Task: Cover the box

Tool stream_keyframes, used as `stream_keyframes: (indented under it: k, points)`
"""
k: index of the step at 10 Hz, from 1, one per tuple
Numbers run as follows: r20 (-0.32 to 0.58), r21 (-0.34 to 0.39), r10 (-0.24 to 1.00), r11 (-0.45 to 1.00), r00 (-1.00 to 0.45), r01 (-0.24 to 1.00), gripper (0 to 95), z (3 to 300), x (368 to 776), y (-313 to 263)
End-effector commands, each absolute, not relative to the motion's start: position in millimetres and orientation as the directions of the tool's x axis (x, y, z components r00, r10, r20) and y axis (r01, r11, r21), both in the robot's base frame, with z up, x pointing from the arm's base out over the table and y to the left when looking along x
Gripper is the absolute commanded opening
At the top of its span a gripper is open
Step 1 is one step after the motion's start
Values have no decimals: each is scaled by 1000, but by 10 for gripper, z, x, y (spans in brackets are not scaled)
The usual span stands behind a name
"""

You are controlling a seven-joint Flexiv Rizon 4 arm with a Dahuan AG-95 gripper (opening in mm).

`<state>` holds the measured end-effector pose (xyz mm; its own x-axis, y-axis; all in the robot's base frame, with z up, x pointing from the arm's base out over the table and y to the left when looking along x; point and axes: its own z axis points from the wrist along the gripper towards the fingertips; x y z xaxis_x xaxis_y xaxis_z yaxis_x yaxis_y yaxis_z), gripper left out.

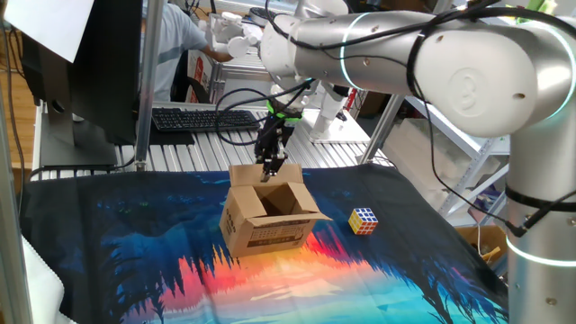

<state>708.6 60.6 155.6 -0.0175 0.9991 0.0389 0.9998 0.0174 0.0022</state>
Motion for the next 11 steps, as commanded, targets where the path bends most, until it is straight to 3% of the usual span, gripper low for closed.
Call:
stream_keyframes:
  k: [1, 2, 6, 11]
  points:
    - [34, -3, 999, 21, -21, 1000, 380, 1559, 7056, 604]
    - [32, -12, 999, 29, -29, 1000, 190, 1577, 7029, 595]
    - [52, -21, 997, 66, -64, 998, 190, 1678, 6946, 495]
    - [38, -10, 996, 77, -77, 997, 190, 1547, 6705, 502]
